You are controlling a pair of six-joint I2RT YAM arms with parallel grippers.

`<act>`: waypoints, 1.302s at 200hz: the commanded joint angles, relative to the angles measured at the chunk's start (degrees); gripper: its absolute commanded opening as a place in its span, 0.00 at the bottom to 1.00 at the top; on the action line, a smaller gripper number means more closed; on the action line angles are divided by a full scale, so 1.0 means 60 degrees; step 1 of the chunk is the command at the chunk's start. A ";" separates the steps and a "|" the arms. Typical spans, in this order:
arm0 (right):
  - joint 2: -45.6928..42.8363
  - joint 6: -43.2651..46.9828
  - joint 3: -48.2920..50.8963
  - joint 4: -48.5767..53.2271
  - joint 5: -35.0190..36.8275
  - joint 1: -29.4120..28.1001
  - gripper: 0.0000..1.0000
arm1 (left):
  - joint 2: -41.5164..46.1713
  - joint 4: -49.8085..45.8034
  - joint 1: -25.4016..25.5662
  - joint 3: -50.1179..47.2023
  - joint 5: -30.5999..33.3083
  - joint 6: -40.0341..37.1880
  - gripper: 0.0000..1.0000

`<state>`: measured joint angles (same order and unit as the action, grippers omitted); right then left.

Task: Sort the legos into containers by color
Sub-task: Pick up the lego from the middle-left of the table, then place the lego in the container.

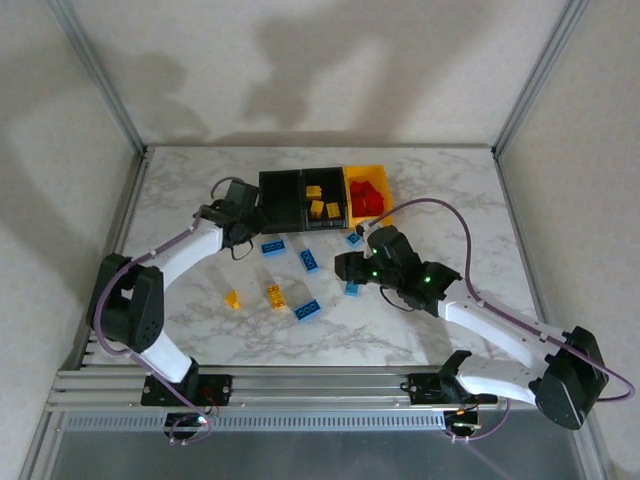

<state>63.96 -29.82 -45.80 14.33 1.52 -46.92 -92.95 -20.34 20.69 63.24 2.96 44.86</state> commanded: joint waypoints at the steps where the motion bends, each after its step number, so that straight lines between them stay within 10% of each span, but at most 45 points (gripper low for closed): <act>1: -0.0373 -0.0329 0.0246 0.0127 0.0438 -0.0022 0.48 | -0.0212 -0.0247 0.0682 0.0900 -0.0084 0.0073 0.44; 164: -0.2377 -0.0995 0.0983 0.1273 0.1357 0.0151 0.50 | -0.6179 -0.1344 0.2309 0.7888 0.0056 0.0200 0.44; 260: -0.2240 -0.0993 0.0897 0.1244 0.1310 0.0172 0.51 | -0.5506 -0.1405 0.2426 0.7712 0.0398 -0.0021 0.65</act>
<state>50.11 -35.42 -40.80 21.30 7.97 -46.37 -131.92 -28.14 34.54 112.29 3.31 46.06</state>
